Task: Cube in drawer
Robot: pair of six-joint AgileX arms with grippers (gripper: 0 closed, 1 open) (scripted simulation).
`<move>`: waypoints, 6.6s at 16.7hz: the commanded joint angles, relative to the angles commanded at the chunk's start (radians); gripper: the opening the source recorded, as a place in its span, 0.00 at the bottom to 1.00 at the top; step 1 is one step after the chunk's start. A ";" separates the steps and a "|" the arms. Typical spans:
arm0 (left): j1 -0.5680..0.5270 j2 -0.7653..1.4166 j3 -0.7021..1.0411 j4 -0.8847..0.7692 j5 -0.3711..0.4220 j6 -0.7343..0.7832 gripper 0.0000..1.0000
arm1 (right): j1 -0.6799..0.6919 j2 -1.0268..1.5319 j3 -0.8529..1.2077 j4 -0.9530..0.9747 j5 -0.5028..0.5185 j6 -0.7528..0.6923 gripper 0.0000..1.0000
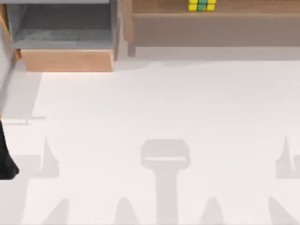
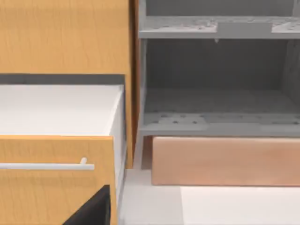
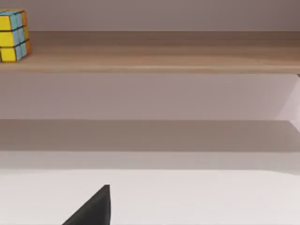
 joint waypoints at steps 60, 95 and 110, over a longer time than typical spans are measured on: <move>-0.765 2.626 2.056 0.577 -0.715 0.011 0.77 | 0.000 0.000 0.000 0.000 0.000 0.000 1.00; -0.793 2.526 1.949 0.588 -0.741 0.014 0.00 | 0.000 0.000 0.000 0.000 0.000 0.000 1.00; -0.914 2.458 2.056 0.220 -0.524 0.182 0.00 | 0.000 0.000 0.000 0.000 0.000 0.000 1.00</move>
